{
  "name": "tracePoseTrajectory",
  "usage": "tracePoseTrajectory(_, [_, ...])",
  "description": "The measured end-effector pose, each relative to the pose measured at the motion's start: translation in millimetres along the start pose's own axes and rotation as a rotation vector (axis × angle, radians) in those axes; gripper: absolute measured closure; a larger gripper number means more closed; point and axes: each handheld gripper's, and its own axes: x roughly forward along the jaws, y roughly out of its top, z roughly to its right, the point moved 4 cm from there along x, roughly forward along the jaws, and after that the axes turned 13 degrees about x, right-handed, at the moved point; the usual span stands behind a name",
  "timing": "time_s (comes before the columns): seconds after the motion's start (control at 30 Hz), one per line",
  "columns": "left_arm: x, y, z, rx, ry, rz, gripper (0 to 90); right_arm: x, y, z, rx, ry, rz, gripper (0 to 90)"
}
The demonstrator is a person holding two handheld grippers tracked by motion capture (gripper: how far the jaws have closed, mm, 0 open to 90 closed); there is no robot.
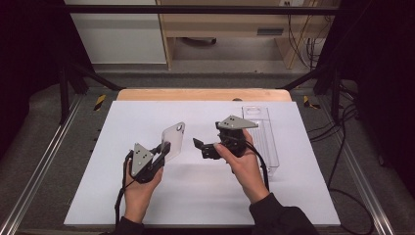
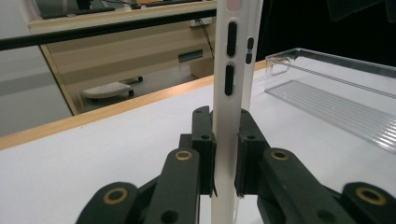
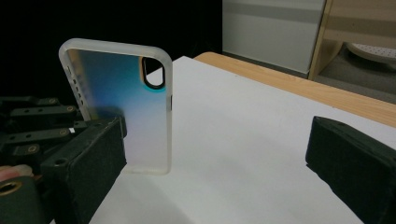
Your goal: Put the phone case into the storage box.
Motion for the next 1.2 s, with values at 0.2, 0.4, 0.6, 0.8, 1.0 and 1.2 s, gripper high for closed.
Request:
tracePoseTrajectory(0.2, [-2.0, -0.5, 0.3, -0.064, -0.013, 0.017, 81.1, 2.9, -1.5, -9.7, 0.023, 0.000, 0.044, 4.4])
tracePoseTrajectory(0.4, [-2.8, -0.6, 5.4, -0.083, -0.026, 0.023, 81.1, 5.1, -4.1, -15.5, 0.045, -0.023, 0.062, 3.7])
tracePoseTrajectory(0.6, [-3.6, -2.0, 9.6, -0.124, -0.027, 0.035, 81.1, 5.6, -10.8, -22.5, 0.083, -0.030, 0.105, 3.4])
tracePoseTrajectory(0.8, [-1.6, -2.1, 16.8, -0.129, -0.040, 0.031, 81.1, 9.6, -17.1, -32.9, 0.092, -0.034, 0.129, 3.4])
tracePoseTrajectory(1.0, [1.8, -3.1, 27.1, -0.128, -0.065, 0.022, 81.1, 18.1, -26.9, -52.8, 0.025, -0.101, 0.156, 3.3])
tracePoseTrajectory(1.2, [3.6, -3.2, 34.1, -0.118, -0.076, 0.019, 81.0, 23.9, -32.6, -58.7, 0.013, -0.115, 0.158, 3.3])
